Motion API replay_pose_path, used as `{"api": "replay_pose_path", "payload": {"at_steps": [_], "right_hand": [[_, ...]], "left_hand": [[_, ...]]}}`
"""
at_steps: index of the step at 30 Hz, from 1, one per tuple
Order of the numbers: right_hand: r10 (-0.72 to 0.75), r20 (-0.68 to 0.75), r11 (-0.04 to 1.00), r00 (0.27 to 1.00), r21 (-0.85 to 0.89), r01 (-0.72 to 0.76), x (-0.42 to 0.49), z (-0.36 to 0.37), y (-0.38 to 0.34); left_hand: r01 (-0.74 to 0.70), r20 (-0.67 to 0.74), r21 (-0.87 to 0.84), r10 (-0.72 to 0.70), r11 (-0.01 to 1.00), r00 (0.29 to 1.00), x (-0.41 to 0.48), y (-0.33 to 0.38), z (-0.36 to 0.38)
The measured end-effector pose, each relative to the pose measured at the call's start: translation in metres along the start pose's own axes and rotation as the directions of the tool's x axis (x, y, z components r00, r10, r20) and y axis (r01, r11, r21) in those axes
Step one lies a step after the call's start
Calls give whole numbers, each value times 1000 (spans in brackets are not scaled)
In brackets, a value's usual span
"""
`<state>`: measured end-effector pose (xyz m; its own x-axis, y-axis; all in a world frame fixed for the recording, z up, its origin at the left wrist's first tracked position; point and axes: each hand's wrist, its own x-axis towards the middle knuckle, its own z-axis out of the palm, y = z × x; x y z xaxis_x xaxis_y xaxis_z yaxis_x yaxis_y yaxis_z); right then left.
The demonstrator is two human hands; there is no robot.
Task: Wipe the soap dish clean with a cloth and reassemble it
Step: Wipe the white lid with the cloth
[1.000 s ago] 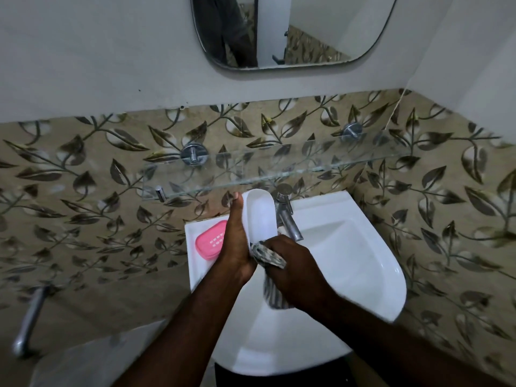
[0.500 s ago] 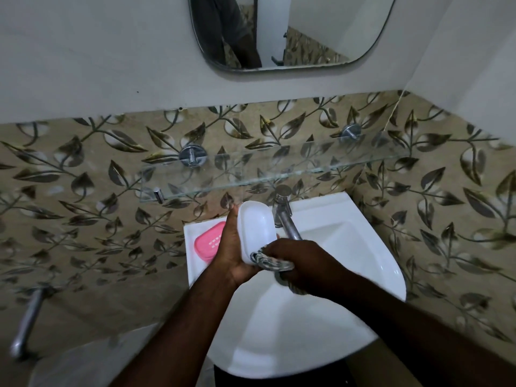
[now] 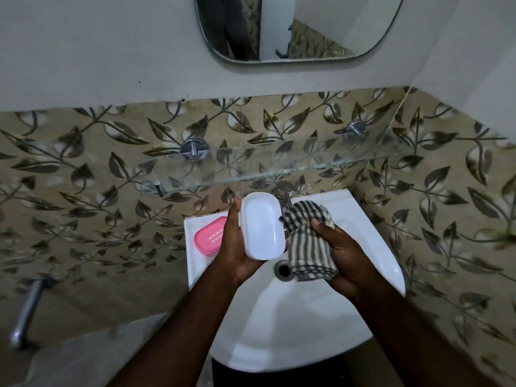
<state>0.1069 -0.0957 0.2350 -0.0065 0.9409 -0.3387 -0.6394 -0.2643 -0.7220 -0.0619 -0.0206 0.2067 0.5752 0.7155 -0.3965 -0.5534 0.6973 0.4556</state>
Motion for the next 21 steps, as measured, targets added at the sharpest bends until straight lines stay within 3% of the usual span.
{"api": "replay_pose_path", "payload": {"at_steps": [3,5,8,10,11,13,14,15,21], "right_hand": [[-49,-36,993,998,-108,44,-2,0,-2],[-141,-122,952,982,-290,101,-4,2,-4],[-389,-128,760,912,-605,239,-8,7,-10],[-535,-32,524,844,-797,302,-9,17,-10],[-589,63,345,805,-882,321,-10,25,-6],[-605,316,-51,730,-931,361,-6,40,12],[-574,398,-160,716,-912,378,-4,46,23],[-544,431,-206,720,-900,383,-3,50,31],[-303,505,-258,808,-860,441,-10,31,44]], "left_hand": [[-9,-9,38,10,999,1000,4,-4,-2],[-16,-42,39,18,999,999,4,-4,-2],[-25,-37,6,25,1000,999,1,-7,-3],[-30,-22,5,30,1000,999,-3,-12,0],[-46,-30,13,47,999,998,-3,-16,2],[-52,-53,61,56,997,997,-3,-23,8],[-44,-38,69,47,997,998,-4,-24,11],[-35,-21,58,36,998,999,-4,-24,9],[-1,-15,-6,1,1000,1000,-10,-21,-10]]}}
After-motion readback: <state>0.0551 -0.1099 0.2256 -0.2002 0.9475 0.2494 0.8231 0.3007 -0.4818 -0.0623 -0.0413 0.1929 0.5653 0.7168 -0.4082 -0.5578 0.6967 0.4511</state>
